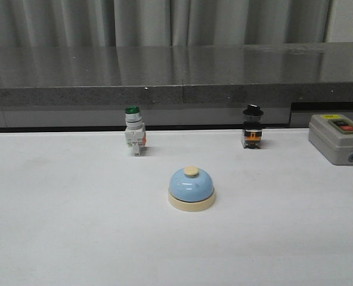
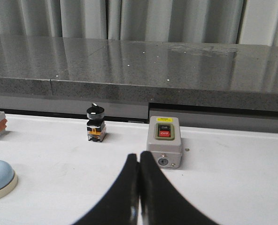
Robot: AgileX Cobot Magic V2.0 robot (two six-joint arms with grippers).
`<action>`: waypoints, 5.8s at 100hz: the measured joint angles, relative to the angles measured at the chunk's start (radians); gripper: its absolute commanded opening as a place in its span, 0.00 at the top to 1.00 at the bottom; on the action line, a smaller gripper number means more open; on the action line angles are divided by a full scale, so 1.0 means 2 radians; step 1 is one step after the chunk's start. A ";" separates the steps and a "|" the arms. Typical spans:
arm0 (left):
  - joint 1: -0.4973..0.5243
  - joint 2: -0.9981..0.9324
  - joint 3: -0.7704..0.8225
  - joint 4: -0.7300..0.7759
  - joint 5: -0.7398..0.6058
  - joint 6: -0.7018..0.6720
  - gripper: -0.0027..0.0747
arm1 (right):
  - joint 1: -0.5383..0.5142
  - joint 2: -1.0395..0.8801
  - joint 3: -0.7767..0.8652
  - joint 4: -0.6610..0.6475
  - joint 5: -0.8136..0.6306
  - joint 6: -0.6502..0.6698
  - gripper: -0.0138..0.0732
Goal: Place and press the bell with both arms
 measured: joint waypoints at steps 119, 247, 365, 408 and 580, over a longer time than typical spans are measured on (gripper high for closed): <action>0.059 -0.148 0.111 0.011 -0.009 0.000 0.99 | 0.000 0.000 0.000 0.000 0.001 0.000 0.91; 0.060 -0.148 0.111 0.011 -0.009 0.000 0.99 | 0.000 0.013 -0.079 0.035 0.032 0.001 0.91; 0.060 -0.148 0.111 0.011 -0.009 0.000 0.99 | 0.013 0.477 -0.396 0.078 0.367 -0.008 0.91; 0.060 -0.148 0.111 0.011 -0.009 0.000 0.99 | 0.122 0.678 -0.498 0.080 0.356 -0.016 0.91; 0.060 -0.148 0.111 0.011 -0.009 0.000 0.99 | 0.209 0.992 -0.729 0.072 0.376 -0.017 0.91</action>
